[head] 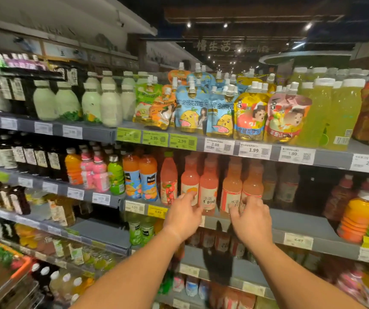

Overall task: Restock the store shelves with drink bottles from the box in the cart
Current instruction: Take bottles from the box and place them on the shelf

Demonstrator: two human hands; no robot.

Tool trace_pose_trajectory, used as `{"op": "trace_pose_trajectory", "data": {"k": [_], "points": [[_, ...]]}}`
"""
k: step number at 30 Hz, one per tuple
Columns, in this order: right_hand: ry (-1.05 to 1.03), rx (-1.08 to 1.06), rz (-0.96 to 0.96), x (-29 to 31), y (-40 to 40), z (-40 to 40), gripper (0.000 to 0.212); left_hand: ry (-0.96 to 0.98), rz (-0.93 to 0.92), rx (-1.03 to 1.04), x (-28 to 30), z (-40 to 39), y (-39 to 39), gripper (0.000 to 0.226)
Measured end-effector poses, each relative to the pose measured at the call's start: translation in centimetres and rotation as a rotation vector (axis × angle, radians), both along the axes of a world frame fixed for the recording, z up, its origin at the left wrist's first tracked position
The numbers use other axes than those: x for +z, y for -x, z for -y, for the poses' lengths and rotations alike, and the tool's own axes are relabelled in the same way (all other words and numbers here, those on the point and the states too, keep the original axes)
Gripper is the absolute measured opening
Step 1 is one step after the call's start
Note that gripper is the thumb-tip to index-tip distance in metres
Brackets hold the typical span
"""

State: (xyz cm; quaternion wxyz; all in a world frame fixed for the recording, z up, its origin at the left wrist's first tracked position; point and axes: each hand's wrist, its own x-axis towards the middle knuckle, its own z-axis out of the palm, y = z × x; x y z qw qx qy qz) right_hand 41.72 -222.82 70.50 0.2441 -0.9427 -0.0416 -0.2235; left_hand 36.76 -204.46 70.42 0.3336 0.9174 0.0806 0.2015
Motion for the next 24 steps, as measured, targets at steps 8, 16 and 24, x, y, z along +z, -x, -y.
{"op": "trace_pose_trajectory", "data": {"k": [8, 16, 24], "points": [[0.208, 0.602, -0.218, -0.6, 13.0, -23.7, 0.061, 0.041, -0.204, 0.531, -1.9, -22.7, 17.7, 0.05], [0.307, 1.096, -0.328, -2.8, 29.1, -43.0, 0.068, 0.022, -0.301, 0.967, -4.5, -35.4, 37.3, 0.032], [0.369, 1.338, -0.371, -4.5, 31.2, -52.7, 0.074, 0.131, -0.227, 1.214, -6.1, -40.6, 43.9, 0.027]]}}
